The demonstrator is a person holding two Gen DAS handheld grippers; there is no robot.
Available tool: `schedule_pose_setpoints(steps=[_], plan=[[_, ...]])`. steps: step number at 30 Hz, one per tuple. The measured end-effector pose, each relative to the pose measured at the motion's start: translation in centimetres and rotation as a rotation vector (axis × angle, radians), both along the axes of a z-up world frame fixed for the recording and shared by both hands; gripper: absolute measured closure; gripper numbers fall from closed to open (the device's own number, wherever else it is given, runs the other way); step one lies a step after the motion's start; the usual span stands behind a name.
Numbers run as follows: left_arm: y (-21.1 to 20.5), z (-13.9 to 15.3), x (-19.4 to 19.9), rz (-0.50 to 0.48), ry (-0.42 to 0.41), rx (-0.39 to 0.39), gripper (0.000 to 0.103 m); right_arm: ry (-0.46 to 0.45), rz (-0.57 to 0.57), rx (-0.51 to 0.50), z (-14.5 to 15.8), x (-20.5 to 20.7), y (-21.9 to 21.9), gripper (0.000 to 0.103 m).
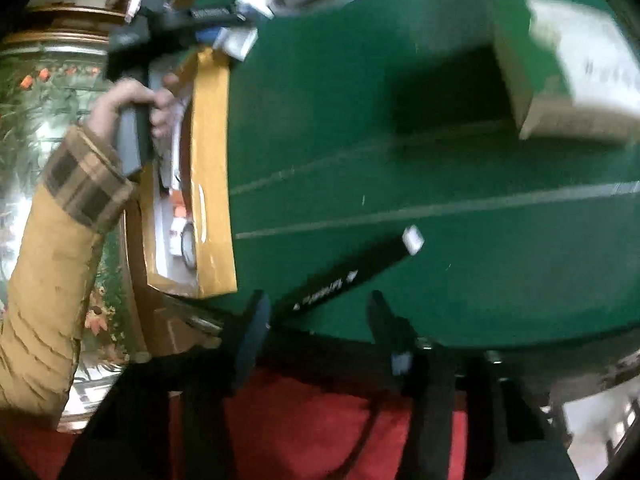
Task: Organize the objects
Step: 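Grasp the small white barcode medicine box with the left tool while the right grasps a black marker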
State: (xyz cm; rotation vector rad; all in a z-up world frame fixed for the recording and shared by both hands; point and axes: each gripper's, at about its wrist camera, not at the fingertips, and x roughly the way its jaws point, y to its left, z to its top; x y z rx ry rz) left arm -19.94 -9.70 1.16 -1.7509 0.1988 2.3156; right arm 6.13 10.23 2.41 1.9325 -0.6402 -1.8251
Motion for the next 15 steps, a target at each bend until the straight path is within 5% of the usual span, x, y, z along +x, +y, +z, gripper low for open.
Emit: schedule_pose_setpoints(steps=[7,11,15], plan=[[0.3,0.3,4.1,-0.036,-0.065,0.068,0.070,-0.065,-0.104,0.082,-2.5,-0.4,-1.5,0.057],[0.3,0.8,7.7,-0.031,-0.127,0.153,0.070,0.013,-0.053,0.240,-1.7,-1.8,-3.3,0.077],[0.3,1.0,11.5,-0.021,-0.158,0.190,0.070,0.121,0.055,0.350,-0.7,-3.4,-5.1,0.086]])
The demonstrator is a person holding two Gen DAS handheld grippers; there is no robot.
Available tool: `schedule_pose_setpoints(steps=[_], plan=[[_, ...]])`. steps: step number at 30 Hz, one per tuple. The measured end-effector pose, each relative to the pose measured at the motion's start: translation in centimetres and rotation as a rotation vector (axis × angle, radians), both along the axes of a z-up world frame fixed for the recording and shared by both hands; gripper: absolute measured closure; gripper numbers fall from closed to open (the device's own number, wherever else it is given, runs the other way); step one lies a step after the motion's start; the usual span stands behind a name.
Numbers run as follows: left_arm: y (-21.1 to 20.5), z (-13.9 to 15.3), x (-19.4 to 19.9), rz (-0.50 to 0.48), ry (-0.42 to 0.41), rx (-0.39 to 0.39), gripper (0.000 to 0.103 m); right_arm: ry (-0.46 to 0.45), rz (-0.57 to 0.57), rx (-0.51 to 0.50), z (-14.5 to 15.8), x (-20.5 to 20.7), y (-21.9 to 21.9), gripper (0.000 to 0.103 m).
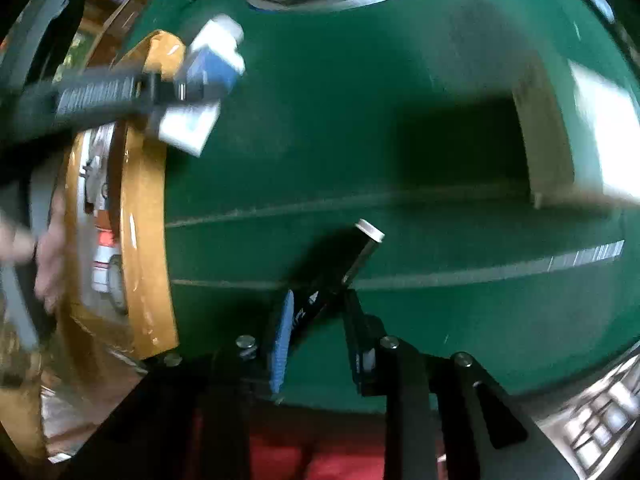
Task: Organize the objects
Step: 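Grasp the small white barcode medicine box with the left tool while the right grasps a black marker, then carry the white medicine box and black marker over the tray box with both tools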
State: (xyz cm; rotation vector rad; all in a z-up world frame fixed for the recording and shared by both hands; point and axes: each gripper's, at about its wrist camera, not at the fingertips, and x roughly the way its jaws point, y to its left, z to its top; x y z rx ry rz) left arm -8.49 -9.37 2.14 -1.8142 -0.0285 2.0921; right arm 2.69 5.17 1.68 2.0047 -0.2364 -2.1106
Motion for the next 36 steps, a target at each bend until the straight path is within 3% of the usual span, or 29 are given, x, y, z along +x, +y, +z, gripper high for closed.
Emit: schedule_pose_setpoints(steps=[4,7,11,15,16,18,19,24,26,28,31,36], plan=[[0.1,0.1,2.8,0.011,-0.023,0.030,0.070,0.110,0.104,0.038,1.1,-2.2,-0.5,0.096],[0.2,0.1,4.1,0.033,-0.031,0.047,0.070,0.160,0.162,0.029,1.5,-4.4,-0.6,0.096],[0.4,0.0,5.6,0.061,-0.034,0.054,0.069,0.150,0.198,-0.002,1.6,-6.0,-0.5,0.095],[0.1,0.1,5.8,0.101,-0.028,0.047,0.069,0.130,0.216,-0.034,2.1,-4.5,-0.6,0.094],[0.1,0.1,5.9,0.109,-0.027,0.047,0.069,0.123,0.222,-0.037,2.1,-4.1,-0.6,0.092],[0.0,0.1,6.0,0.121,-0.019,0.034,0.069,0.101,0.239,-0.041,1.8,-3.0,-0.4,0.076],[0.2,0.0,6.0,0.124,-0.018,0.030,0.069,0.091,0.250,-0.031,1.5,-2.5,-0.5,0.072],[0.6,-0.3,6.0,0.142,-0.005,0.014,0.069,0.093,0.269,0.004,0.4,-1.4,-1.2,0.070],[0.8,-0.3,6.0,0.139,0.000,0.005,0.069,0.117,0.283,0.034,0.2,-1.1,-1.5,0.072],[1.0,-0.4,6.0,0.141,0.006,0.002,0.069,0.160,0.322,0.102,0.3,-0.7,-2.0,0.088],[0.9,-0.4,6.0,0.150,0.009,0.026,0.069,0.223,0.375,0.146,0.4,-0.3,-2.5,0.090],[-0.1,0.3,6.3,0.179,0.007,0.077,0.069,0.173,0.271,0.004,0.8,-1.2,-0.4,0.090]])
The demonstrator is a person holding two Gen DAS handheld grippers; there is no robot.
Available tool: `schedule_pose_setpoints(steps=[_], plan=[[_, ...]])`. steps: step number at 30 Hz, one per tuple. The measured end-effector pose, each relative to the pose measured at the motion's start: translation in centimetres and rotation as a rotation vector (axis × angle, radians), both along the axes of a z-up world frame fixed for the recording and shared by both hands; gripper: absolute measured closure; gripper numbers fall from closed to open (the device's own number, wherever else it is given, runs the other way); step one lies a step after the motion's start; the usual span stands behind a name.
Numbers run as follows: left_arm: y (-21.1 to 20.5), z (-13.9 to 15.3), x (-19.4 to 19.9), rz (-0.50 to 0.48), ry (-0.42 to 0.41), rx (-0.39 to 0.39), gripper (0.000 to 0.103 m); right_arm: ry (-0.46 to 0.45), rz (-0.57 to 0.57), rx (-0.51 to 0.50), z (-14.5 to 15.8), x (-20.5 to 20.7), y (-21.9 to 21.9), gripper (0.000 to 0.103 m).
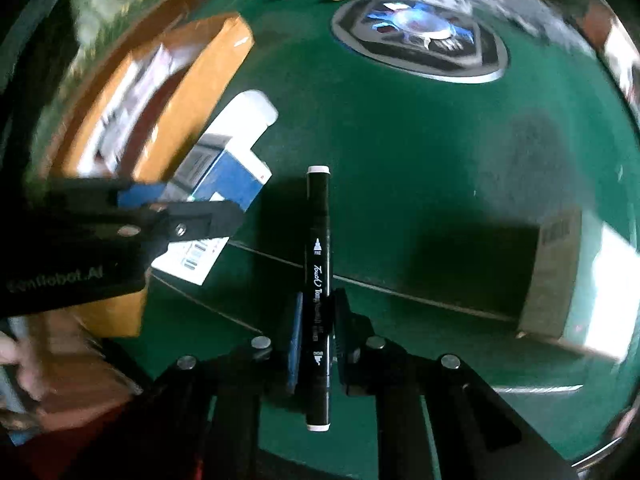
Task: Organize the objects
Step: 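Carry the white medicine box and black marker over the tray box with both tools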
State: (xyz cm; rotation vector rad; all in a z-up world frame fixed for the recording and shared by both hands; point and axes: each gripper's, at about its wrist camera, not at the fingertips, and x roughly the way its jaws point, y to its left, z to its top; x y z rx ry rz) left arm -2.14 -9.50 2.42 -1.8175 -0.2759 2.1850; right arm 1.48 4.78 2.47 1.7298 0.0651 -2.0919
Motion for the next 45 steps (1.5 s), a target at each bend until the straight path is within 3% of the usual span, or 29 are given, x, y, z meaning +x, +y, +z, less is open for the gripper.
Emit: schedule_pose_setpoints(steps=[9,19,30,45], plan=[[-0.7,1.7,0.4,0.020,0.028,0.029,0.069,0.010,-0.063,-0.075,1.9,-0.5,2.4,0.090],[-2.9,4.3,1.1,0.066,0.084,0.019,0.069,0.037,-0.030,-0.109,3.2,-1.4,-0.1,0.090],[-8.5,6.7,3.9,0.213,0.118,0.039,0.069,0.039,0.020,-0.137,4.0,-2.3,-2.5,0.090],[-15.6,6.0,8.2,0.400,0.082,0.000,0.069,0.020,0.103,-0.163,3.7,-2.1,-6.5,0.090]])
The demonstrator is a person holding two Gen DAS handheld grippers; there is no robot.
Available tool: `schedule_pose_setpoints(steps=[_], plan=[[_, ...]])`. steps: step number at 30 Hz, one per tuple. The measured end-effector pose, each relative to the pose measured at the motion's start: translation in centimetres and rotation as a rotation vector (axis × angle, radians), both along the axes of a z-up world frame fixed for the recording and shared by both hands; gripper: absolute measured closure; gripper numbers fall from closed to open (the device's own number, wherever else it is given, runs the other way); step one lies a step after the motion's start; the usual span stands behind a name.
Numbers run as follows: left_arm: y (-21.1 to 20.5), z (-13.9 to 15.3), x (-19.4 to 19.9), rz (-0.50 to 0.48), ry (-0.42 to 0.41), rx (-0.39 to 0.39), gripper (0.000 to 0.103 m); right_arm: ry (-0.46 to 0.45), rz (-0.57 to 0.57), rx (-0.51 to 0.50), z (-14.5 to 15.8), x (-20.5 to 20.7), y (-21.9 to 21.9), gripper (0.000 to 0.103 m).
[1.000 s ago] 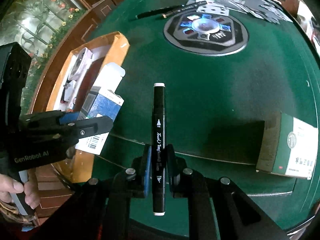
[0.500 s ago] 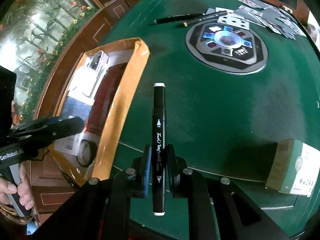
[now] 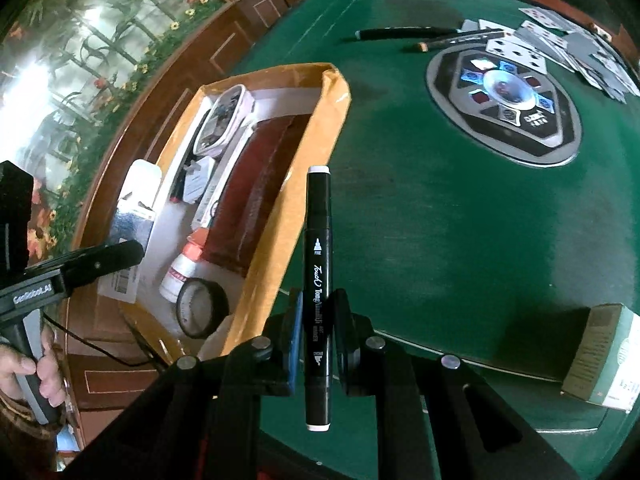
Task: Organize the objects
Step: 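Carry the white medicine box and black marker over the tray box with both tools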
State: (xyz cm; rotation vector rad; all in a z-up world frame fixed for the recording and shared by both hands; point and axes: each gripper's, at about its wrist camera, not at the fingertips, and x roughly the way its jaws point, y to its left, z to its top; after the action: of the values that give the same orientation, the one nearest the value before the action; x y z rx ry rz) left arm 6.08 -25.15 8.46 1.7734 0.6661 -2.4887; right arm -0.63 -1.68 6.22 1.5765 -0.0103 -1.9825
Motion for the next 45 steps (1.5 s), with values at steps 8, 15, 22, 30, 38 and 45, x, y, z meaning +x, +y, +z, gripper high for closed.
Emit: schedule_pose_setpoints(steps=[8,15,22,30,38,45], plan=[[-3.0,-1.2,0.7,0.043,-0.035,-0.017,0.069,-0.001,0.027,-0.006,0.0,0.3,-1.4,0.090],[-4.5,-1.9,0.7,0.054,-0.053,-0.029,0.069,-0.003,0.026,-0.005,0.0,0.7,-2.0,0.090],[-4.8,-2.6,0.5,0.017,-0.080,-0.043,0.069,-0.009,0.016,-0.022,0.1,1.3,-2.8,0.090],[-5.3,-3.9,0.7,-0.030,-0.121,-0.049,0.069,-0.006,-0.019,-0.048,0.3,1.5,-4.2,0.090],[-5.7,-4.3,1.0,-0.077,-0.120,-0.056,0.069,-0.023,-0.042,-0.069,0.1,1.3,-6.9,0.090],[-5.9,-5.2,1.1,-0.108,-0.122,-0.050,0.069,-0.030,-0.071,-0.102,1.1,-1.2,-10.5,0.090]])
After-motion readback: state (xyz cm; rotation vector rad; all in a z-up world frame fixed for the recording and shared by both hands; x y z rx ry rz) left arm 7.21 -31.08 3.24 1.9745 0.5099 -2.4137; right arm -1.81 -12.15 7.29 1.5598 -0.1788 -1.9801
